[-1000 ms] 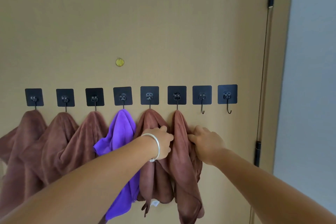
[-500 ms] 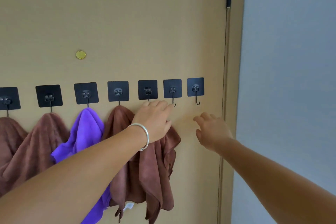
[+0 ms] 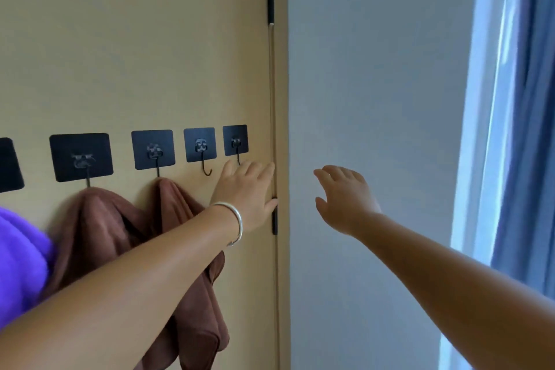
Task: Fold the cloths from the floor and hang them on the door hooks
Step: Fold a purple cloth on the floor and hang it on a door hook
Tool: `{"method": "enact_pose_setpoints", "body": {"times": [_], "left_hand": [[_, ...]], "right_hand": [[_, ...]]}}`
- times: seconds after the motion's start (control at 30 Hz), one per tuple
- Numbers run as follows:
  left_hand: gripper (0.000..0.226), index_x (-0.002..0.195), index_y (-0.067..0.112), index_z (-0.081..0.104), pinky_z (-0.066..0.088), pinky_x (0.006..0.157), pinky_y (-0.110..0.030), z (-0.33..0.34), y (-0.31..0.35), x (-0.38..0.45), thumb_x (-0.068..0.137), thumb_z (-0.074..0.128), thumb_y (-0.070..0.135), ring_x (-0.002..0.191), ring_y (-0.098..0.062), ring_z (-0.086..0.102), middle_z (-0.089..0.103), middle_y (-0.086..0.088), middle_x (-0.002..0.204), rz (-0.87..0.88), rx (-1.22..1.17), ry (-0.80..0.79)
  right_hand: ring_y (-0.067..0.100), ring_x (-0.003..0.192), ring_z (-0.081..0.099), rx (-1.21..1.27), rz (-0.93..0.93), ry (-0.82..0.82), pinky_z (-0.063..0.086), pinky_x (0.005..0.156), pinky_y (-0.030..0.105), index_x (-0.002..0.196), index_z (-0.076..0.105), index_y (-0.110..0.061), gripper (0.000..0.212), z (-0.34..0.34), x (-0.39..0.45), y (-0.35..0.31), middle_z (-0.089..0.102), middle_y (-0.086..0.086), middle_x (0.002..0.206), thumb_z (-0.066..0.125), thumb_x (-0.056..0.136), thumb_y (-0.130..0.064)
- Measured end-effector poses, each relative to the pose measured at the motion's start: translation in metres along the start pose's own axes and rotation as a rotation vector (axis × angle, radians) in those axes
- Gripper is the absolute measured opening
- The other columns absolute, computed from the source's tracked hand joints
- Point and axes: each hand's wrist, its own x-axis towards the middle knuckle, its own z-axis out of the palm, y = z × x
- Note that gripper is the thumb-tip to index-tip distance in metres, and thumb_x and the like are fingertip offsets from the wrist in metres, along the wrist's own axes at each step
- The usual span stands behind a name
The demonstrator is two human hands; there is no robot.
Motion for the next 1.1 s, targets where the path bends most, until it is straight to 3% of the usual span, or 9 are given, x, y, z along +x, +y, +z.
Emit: {"method": "enact_pose_setpoints", "body": {"times": [0.47, 1.1], "left_hand": [[0.075, 0.153, 0.020, 0.011, 0.009, 0.117, -0.047, -0.048, 0.181, 0.017, 0.093, 0.038, 0.056, 0.146, -0.019, 0.014, 0.021, -0.003, 0.157, 0.337, -0.365, 0.108], [0.076, 0.152, 0.018, 0.013, 0.013, 0.118, -0.052, -0.252, 0.520, -0.036, 0.093, 0.040, 0.058, 0.145, -0.024, 0.021, 0.025, -0.005, 0.156, 0.797, -0.656, 0.253]], "right_hand": [[0.024, 0.133, 0.038, -0.397, 0.369, -0.081, 0.024, 0.114, 0.040, 0.141, 0.037, -0.018, 0.057, -0.135, -0.165, 0.099, 0.041, 0.004, 0.143, 0.052, 0.090, -0.038], [0.027, 0.131, 0.041, -0.675, 0.884, -0.112, 0.031, 0.109, 0.045, 0.142, 0.035, -0.018, 0.062, -0.371, -0.458, 0.252, 0.040, 0.006, 0.145, 0.059, 0.087, -0.037]]}}
